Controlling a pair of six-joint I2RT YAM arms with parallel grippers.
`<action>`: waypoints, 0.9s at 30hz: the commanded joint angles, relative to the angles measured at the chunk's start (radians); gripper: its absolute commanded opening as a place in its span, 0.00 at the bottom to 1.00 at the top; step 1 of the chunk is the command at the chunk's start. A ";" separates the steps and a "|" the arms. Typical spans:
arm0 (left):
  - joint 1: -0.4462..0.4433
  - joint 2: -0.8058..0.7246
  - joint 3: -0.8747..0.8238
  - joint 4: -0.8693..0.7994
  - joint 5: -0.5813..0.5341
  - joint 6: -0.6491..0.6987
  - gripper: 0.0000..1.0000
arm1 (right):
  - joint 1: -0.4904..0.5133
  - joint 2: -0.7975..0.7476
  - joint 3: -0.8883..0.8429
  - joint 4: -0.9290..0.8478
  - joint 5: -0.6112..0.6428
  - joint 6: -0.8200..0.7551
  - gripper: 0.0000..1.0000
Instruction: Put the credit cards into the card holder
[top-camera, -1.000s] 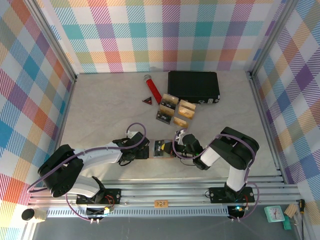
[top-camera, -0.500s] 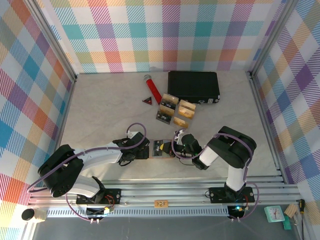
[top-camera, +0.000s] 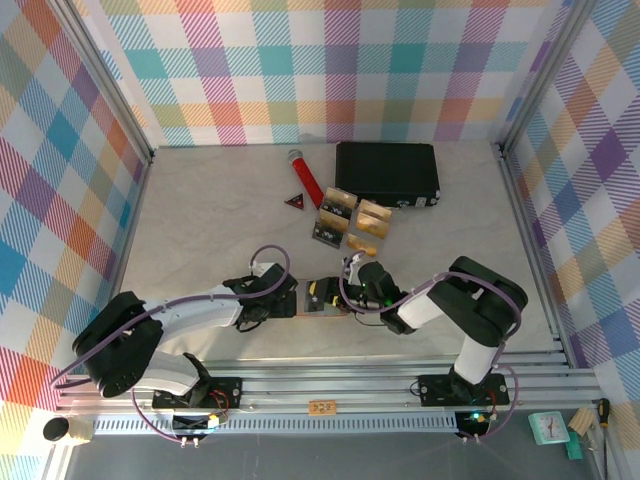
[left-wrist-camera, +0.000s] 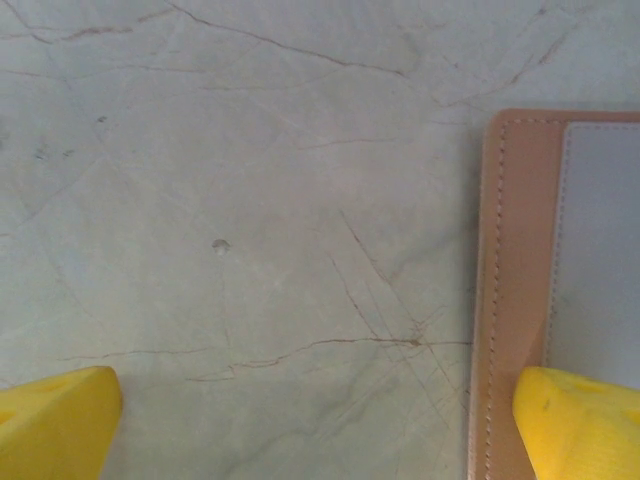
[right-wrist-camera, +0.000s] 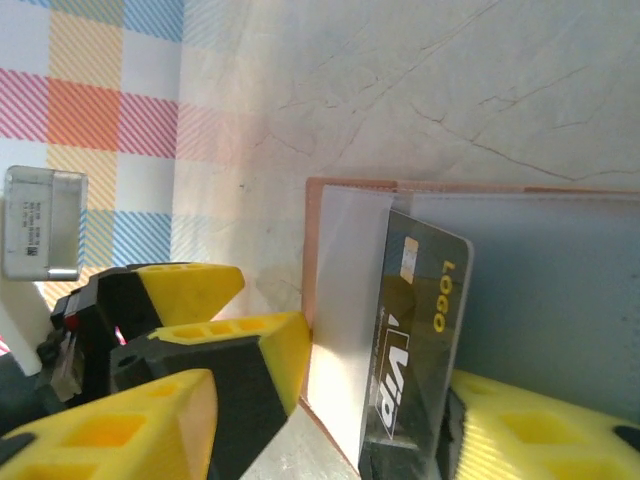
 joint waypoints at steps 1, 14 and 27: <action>0.043 -0.047 0.037 -0.052 -0.011 -0.005 1.00 | 0.003 -0.060 0.044 -0.288 0.041 -0.081 0.66; 0.111 -0.047 0.037 -0.118 -0.015 0.010 1.00 | 0.003 -0.196 0.197 -0.742 0.118 -0.232 0.79; 0.098 0.013 0.070 -0.194 -0.048 0.033 1.00 | 0.003 -0.121 0.416 -1.107 0.268 -0.466 0.31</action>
